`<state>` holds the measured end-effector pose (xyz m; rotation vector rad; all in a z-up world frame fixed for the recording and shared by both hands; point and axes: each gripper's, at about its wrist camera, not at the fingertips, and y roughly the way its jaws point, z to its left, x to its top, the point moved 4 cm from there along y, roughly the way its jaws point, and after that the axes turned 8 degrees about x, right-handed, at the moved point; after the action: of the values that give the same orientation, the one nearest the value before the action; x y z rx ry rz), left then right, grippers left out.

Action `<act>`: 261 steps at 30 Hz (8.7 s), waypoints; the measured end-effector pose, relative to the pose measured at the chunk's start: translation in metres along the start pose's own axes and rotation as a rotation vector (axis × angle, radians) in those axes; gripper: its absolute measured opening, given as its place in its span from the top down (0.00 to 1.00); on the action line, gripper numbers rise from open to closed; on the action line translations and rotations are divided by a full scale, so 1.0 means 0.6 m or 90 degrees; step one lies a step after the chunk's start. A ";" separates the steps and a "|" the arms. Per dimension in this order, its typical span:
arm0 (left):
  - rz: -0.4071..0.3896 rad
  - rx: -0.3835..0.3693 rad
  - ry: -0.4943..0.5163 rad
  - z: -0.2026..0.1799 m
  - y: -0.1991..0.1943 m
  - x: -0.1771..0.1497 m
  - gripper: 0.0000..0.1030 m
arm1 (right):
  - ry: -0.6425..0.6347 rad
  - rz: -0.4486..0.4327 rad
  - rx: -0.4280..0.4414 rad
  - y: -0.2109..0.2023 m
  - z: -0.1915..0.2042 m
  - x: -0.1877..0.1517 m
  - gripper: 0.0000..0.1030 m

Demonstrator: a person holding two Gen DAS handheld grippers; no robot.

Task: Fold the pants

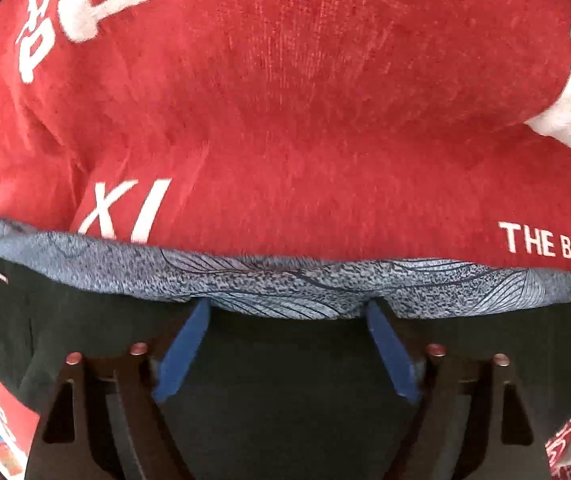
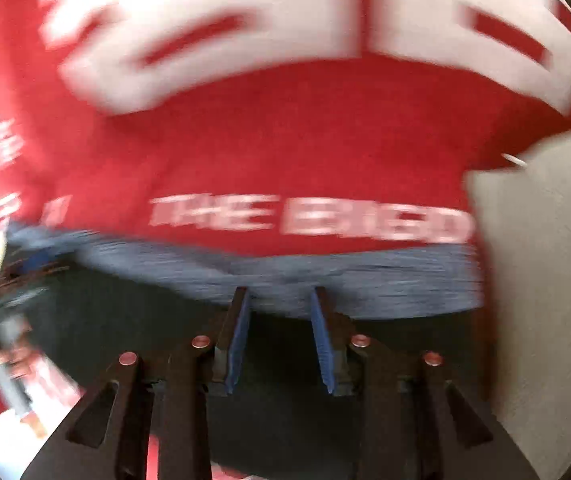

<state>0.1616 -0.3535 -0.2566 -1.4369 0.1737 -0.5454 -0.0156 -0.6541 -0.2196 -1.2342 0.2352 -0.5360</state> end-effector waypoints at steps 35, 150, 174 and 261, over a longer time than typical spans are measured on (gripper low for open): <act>0.058 0.097 -0.030 0.167 -0.083 -0.139 0.16 | 0.200 -0.060 0.013 -0.120 -0.046 -0.275 0.49; -0.060 0.180 -0.124 0.531 0.018 0.038 0.01 | 0.085 -0.073 0.107 0.070 0.272 -0.212 0.87; -0.047 0.139 -0.019 0.567 0.010 0.020 0.01 | 0.014 -0.054 0.088 0.083 0.342 -0.198 0.25; 0.005 0.000 0.170 -0.052 -0.161 -0.168 0.18 | 0.358 -0.162 0.314 -0.031 0.048 -0.280 0.04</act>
<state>0.0368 -0.3388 -0.1888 -1.3582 0.3915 -0.7296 -0.1511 -0.5493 -0.2117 -0.6139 0.3926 -1.0897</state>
